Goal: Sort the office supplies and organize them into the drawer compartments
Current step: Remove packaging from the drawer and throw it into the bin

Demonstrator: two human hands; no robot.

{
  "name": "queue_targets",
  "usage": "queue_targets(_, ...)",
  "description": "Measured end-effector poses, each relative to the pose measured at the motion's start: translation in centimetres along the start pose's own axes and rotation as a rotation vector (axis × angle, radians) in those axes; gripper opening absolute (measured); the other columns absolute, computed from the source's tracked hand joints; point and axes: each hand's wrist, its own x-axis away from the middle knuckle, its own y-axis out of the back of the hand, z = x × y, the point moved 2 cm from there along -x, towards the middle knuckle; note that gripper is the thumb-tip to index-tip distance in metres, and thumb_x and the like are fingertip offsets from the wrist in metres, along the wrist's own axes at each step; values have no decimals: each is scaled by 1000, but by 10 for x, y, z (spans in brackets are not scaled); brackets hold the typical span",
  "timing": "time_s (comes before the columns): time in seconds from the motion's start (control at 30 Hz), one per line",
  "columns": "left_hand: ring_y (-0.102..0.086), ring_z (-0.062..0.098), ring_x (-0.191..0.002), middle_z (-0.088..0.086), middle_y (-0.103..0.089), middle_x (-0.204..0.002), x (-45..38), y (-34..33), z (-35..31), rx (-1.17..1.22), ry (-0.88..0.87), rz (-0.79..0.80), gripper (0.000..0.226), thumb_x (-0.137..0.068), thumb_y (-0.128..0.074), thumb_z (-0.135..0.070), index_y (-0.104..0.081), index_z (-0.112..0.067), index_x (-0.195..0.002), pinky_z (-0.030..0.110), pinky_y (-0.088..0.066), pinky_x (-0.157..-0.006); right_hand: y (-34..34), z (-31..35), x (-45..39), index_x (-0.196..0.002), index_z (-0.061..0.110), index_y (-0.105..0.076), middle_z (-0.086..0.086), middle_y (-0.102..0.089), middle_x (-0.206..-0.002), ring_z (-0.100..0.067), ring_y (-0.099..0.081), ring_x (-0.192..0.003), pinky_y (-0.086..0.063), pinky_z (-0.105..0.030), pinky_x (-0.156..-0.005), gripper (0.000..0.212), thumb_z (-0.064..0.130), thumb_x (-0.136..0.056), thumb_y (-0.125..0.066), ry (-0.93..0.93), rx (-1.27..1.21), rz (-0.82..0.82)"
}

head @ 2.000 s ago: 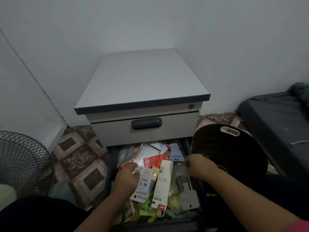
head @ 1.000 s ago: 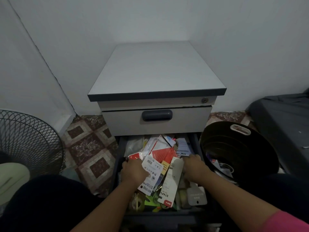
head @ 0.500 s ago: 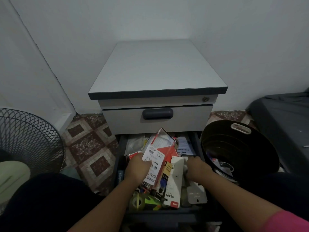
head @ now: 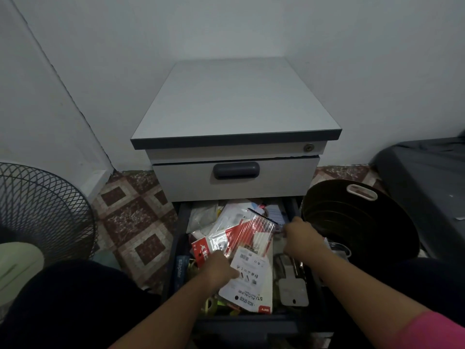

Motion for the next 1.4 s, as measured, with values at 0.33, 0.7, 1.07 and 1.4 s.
queue_targets(0.33, -68, 27, -94, 14, -69, -104, -7, 7, 9, 219, 63, 4, 36, -76, -74, 1, -58, 0, -108, 43, -59, -78, -14, 4, 8, -108, 3, -58, -13, -66, -104, -25, -67, -89, -57, -34, -72, 35, 5, -77, -74, -270, -1039, 242)
queue_targets(0.7, -68, 19, -96, 4, -73, -100, -1, 5, 6, 323, 9, 143, 25, -81, -69, -3, -64, -6, -105, 33, -56, -83, -23, 14, 13, -84, -6, -63, -12, -71, -84, -20, -68, -73, -52, -23, -56, 7, -5, -80, -68, -264, -1175, 204)
queue_targets(1.07, -68, 16, -88, 5, -73, -99, 6, 4, -2, 407, 43, 208, 24, -82, -60, -1, -65, -2, -105, 23, -53, -62, -25, 10, 9, -90, -4, -65, -18, -72, -89, -30, -70, -79, -56, -35, -67, 21, 4, -75, -77, -412, -1263, 143)
queue_targets(1.4, -69, 30, -97, 11, -73, -103, 12, 4, -7, 432, 52, 289, 41, -72, -63, -5, -61, -3, -113, 52, -52, -90, -26, 10, 7, -91, -1, -67, -15, -72, -90, -28, -69, -84, -54, -43, -87, 18, 8, -78, -76, -467, -1261, 143)
